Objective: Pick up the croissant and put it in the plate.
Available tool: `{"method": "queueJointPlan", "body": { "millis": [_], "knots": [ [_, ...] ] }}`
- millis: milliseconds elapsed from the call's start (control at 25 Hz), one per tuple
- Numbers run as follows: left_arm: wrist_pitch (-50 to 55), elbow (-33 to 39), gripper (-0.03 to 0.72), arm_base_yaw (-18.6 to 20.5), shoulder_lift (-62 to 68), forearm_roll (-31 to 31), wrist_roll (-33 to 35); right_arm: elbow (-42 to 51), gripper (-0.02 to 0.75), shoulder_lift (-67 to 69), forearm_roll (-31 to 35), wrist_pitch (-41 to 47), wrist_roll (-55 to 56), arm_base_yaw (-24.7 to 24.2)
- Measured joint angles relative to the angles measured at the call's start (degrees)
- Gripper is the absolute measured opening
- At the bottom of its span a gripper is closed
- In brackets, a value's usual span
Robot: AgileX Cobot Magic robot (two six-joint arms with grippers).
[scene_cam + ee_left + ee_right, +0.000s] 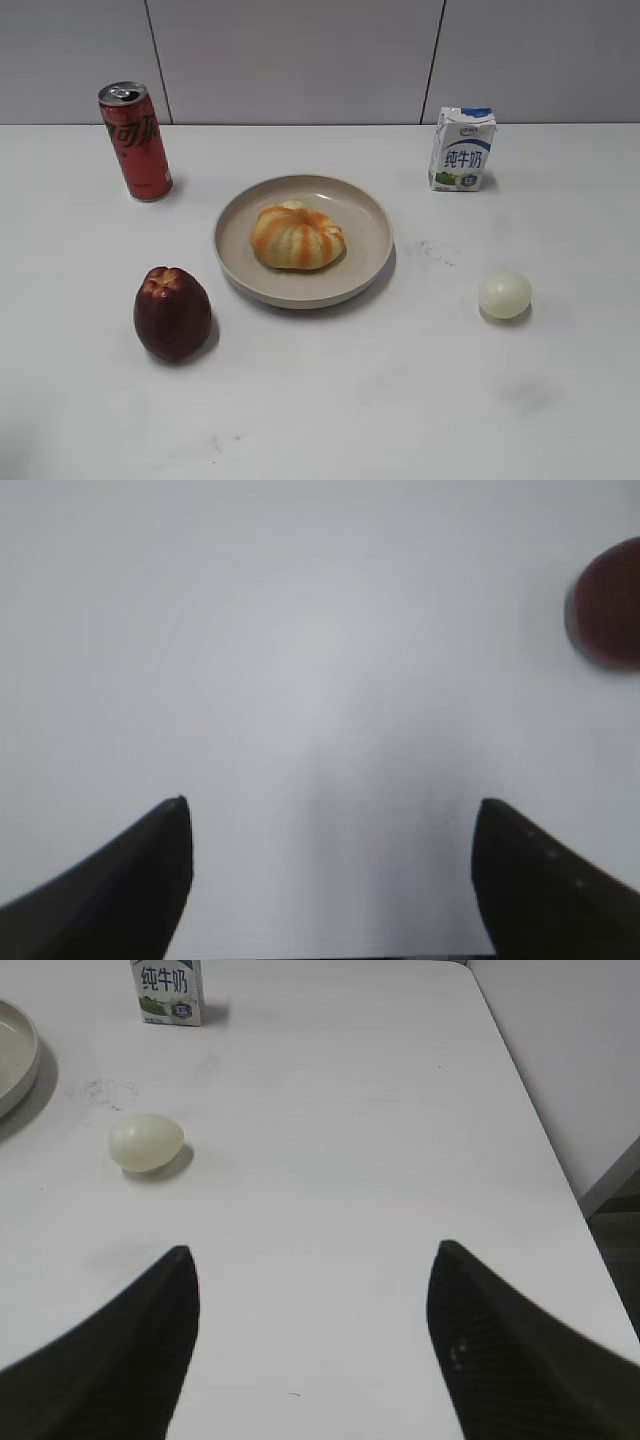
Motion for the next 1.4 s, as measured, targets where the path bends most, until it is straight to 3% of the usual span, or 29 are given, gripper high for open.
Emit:
{"method": "queueJointPlan", "body": {
  "millis": [360,760,1000,1400],
  "knots": [
    [-1.37,11.11,0.627,0.00,-23.86,-0.54,-0.05,0.00,0.540,0.00,0.00,0.00,0.00,0.00],
    [-1.71,11.34,0.592,0.00,-27.53,-1.22,1.26,0.00,0.540,0.00,0.00,0.00,0.00,0.00],
    [-1.71,11.34,0.532,0.00,-27.68,-1.27,1.30,0.00,0.540,0.00,0.00,0.00,0.00,0.00],
    [-1.89,11.34,0.428,5.06,-42.10,-1.33,1.30,0.00,0.540,0.00,0.00,0.00,0.00,0.00]
  ]
}}
